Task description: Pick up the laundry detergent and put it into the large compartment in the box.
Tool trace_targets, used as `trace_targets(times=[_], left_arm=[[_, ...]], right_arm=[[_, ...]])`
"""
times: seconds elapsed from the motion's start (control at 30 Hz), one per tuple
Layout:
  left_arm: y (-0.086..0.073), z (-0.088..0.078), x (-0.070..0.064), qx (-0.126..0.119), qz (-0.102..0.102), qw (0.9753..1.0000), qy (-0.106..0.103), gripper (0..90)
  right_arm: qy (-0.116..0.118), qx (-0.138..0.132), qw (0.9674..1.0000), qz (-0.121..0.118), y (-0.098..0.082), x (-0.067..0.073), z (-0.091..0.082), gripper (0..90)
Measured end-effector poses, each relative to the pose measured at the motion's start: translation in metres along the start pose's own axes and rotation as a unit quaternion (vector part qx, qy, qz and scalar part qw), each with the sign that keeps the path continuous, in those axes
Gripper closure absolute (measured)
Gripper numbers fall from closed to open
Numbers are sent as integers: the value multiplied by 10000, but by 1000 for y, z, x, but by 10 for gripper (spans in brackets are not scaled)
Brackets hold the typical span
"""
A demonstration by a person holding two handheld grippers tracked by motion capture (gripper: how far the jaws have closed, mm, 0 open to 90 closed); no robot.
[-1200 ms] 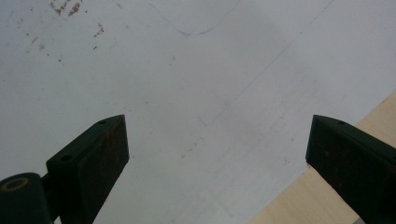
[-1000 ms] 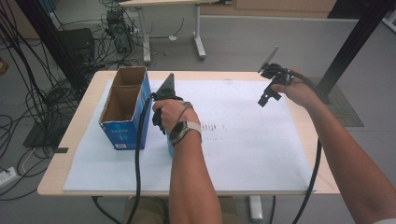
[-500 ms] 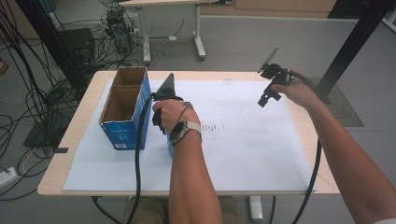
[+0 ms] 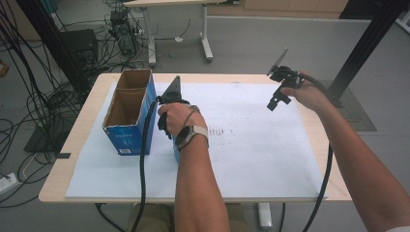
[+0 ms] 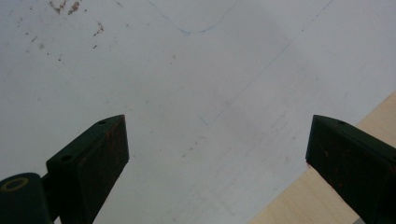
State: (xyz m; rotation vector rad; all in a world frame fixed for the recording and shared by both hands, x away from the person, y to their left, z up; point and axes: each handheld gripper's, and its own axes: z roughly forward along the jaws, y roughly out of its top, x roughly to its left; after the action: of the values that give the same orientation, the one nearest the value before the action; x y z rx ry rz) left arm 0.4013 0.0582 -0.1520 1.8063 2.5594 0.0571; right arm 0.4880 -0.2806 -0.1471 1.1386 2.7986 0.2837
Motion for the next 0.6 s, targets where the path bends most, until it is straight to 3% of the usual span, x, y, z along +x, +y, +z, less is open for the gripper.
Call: trace_targets(times=[0.6], left_arm=[[-1, 0, 0, -8, -17, 10000, 6, 384]], right_arm=[[9, 5, 10000, -23, -1, -1, 0, 58]])
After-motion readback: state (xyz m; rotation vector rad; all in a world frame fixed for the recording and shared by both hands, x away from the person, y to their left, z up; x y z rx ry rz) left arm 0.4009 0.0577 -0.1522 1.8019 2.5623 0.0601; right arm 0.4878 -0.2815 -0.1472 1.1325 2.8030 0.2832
